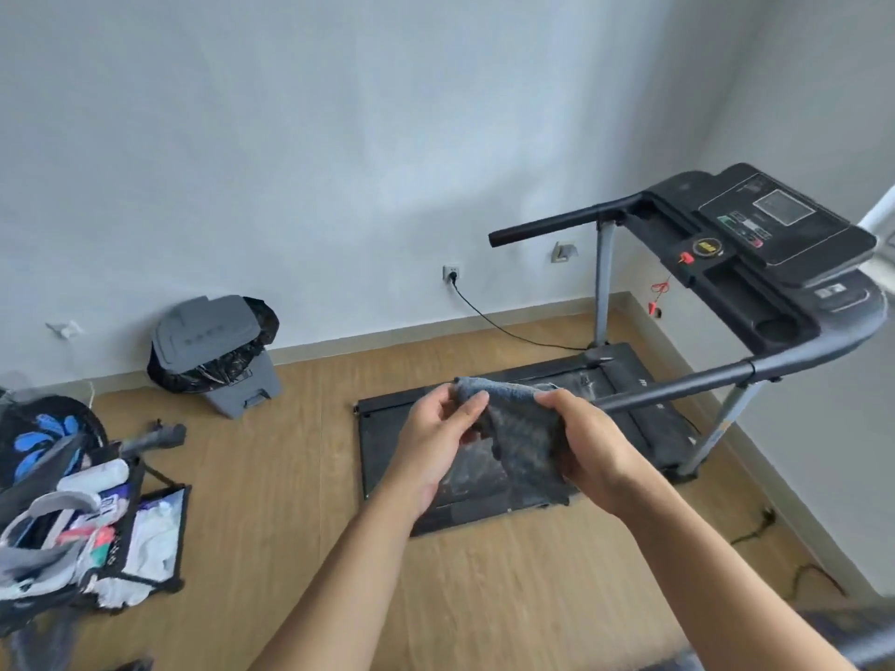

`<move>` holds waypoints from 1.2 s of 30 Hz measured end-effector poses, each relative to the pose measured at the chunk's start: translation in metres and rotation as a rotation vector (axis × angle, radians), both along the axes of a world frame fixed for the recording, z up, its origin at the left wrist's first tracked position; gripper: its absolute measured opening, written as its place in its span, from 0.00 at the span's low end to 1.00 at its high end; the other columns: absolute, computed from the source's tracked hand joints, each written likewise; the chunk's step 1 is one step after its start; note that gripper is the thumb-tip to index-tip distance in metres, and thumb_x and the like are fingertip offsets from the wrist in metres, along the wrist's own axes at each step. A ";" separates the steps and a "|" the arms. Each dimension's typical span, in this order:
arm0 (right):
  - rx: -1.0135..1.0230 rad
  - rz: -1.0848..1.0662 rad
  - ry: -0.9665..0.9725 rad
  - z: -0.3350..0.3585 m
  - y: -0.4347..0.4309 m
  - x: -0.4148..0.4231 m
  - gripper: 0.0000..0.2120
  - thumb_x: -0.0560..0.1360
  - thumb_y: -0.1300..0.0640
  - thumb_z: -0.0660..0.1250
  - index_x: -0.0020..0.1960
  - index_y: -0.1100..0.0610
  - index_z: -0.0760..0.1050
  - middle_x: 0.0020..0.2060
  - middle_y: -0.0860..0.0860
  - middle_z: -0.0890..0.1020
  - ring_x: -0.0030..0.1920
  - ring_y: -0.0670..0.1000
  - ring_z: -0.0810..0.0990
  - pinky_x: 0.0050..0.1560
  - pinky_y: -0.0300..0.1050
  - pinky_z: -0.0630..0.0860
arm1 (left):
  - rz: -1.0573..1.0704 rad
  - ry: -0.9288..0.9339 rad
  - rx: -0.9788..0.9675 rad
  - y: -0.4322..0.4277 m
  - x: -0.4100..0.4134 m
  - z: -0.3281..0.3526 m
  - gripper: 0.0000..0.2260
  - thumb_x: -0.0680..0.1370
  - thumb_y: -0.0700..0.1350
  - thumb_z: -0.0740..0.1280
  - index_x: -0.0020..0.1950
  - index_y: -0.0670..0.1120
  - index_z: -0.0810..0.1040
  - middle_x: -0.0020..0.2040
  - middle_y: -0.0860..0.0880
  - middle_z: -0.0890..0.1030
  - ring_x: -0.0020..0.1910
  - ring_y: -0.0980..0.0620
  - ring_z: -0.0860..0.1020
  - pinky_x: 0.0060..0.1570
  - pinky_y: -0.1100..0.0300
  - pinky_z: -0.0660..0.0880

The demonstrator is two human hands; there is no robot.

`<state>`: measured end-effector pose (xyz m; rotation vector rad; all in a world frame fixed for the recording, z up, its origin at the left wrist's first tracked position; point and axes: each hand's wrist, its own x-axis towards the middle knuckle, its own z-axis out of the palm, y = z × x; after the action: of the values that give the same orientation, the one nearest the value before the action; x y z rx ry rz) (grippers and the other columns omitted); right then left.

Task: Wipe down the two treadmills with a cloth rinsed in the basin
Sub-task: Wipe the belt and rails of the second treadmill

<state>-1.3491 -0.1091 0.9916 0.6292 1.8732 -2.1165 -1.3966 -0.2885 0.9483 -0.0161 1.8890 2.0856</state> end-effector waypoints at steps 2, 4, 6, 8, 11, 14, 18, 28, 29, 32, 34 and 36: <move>0.064 -0.064 0.033 0.001 0.002 -0.030 0.17 0.84 0.50 0.60 0.51 0.61 0.81 0.47 0.61 0.85 0.47 0.62 0.83 0.52 0.60 0.78 | 0.005 0.055 -0.104 0.001 -0.032 0.007 0.08 0.82 0.53 0.72 0.55 0.50 0.80 0.50 0.48 0.88 0.54 0.43 0.86 0.55 0.43 0.84; 0.082 -0.128 0.083 0.003 0.006 -0.060 0.17 0.82 0.48 0.64 0.47 0.61 0.79 0.42 0.61 0.81 0.43 0.60 0.80 0.46 0.58 0.75 | 0.013 0.087 -0.159 0.004 -0.065 0.013 0.09 0.80 0.55 0.73 0.53 0.52 0.77 0.48 0.50 0.88 0.52 0.46 0.86 0.55 0.40 0.82; 0.107 -0.159 0.109 0.001 0.012 -0.089 0.22 0.77 0.39 0.69 0.47 0.59 0.80 0.41 0.59 0.78 0.42 0.58 0.76 0.45 0.57 0.72 | 0.041 0.069 -0.142 0.008 -0.098 0.016 0.13 0.78 0.51 0.77 0.57 0.53 0.77 0.48 0.50 0.88 0.51 0.48 0.87 0.56 0.44 0.82; 0.118 -0.182 0.119 -0.003 0.023 -0.119 0.25 0.75 0.36 0.72 0.44 0.60 0.80 0.39 0.57 0.76 0.40 0.57 0.74 0.42 0.55 0.70 | 0.007 0.078 -0.088 0.013 -0.132 0.018 0.16 0.78 0.48 0.78 0.62 0.56 0.77 0.48 0.49 0.88 0.50 0.48 0.87 0.55 0.46 0.83; 0.087 -0.243 0.122 -0.009 0.044 -0.168 0.21 0.77 0.43 0.74 0.45 0.63 0.80 0.37 0.59 0.79 0.38 0.57 0.78 0.41 0.56 0.76 | -0.129 0.166 -0.071 0.023 -0.192 0.019 0.16 0.81 0.42 0.74 0.64 0.59 0.81 0.51 0.43 0.88 0.50 0.45 0.85 0.55 0.44 0.81; -0.034 -0.272 0.112 -0.024 0.077 -0.222 0.22 0.77 0.50 0.74 0.52 0.71 0.82 0.41 0.59 0.83 0.40 0.56 0.81 0.44 0.52 0.82 | -0.213 0.215 -0.147 0.044 -0.263 0.013 0.11 0.82 0.42 0.72 0.60 0.58 0.86 0.53 0.48 0.88 0.52 0.46 0.83 0.52 0.48 0.81; -0.155 -0.329 0.078 -0.048 0.130 -0.303 0.12 0.79 0.62 0.70 0.56 0.71 0.82 0.44 0.61 0.85 0.37 0.52 0.84 0.37 0.42 0.84 | -0.309 0.221 -0.211 0.087 -0.367 0.001 0.11 0.78 0.44 0.77 0.59 0.55 0.87 0.55 0.53 0.88 0.56 0.50 0.85 0.65 0.43 0.80; 0.019 -0.579 -0.048 -0.082 0.146 -0.489 0.14 0.85 0.54 0.64 0.52 0.61 0.84 0.44 0.59 0.85 0.43 0.57 0.83 0.55 0.63 0.81 | -0.499 0.335 -0.370 0.131 -0.579 -0.039 0.17 0.77 0.52 0.77 0.64 0.65 0.82 0.41 0.33 0.80 0.35 0.37 0.77 0.38 0.43 0.80; 0.029 -0.589 -0.041 -0.081 0.141 -0.501 0.14 0.84 0.51 0.67 0.51 0.59 0.85 0.43 0.58 0.85 0.43 0.56 0.83 0.53 0.61 0.81 | -0.513 0.333 -0.365 0.131 -0.595 -0.041 0.17 0.77 0.53 0.77 0.64 0.65 0.81 0.41 0.33 0.81 0.37 0.34 0.79 0.39 0.41 0.81; 0.073 -0.707 0.007 -0.074 0.125 -0.530 0.14 0.83 0.49 0.68 0.47 0.58 0.84 0.40 0.59 0.83 0.39 0.58 0.80 0.46 0.59 0.76 | -0.562 0.347 -0.336 0.130 -0.639 -0.048 0.19 0.75 0.54 0.77 0.65 0.63 0.81 0.46 0.34 0.84 0.42 0.31 0.81 0.44 0.35 0.82; 0.138 -0.849 0.018 -0.071 0.117 -0.541 0.19 0.85 0.47 0.64 0.49 0.61 0.84 0.41 0.62 0.85 0.40 0.59 0.80 0.45 0.58 0.75 | -0.628 0.351 -0.306 0.132 -0.662 -0.052 0.19 0.74 0.54 0.78 0.65 0.63 0.81 0.47 0.35 0.84 0.43 0.30 0.82 0.43 0.34 0.82; 0.171 -0.978 0.015 -0.067 0.113 -0.551 0.24 0.85 0.43 0.61 0.49 0.61 0.85 0.45 0.63 0.87 0.42 0.63 0.85 0.47 0.60 0.80 | -0.698 0.370 -0.241 0.142 -0.682 -0.053 0.17 0.76 0.52 0.79 0.63 0.62 0.82 0.45 0.40 0.86 0.43 0.30 0.82 0.41 0.33 0.81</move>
<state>-1.9004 0.0040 0.9246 1.8754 1.9806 -2.4361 -2.0784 -0.1469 0.8958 0.8904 1.9417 1.4443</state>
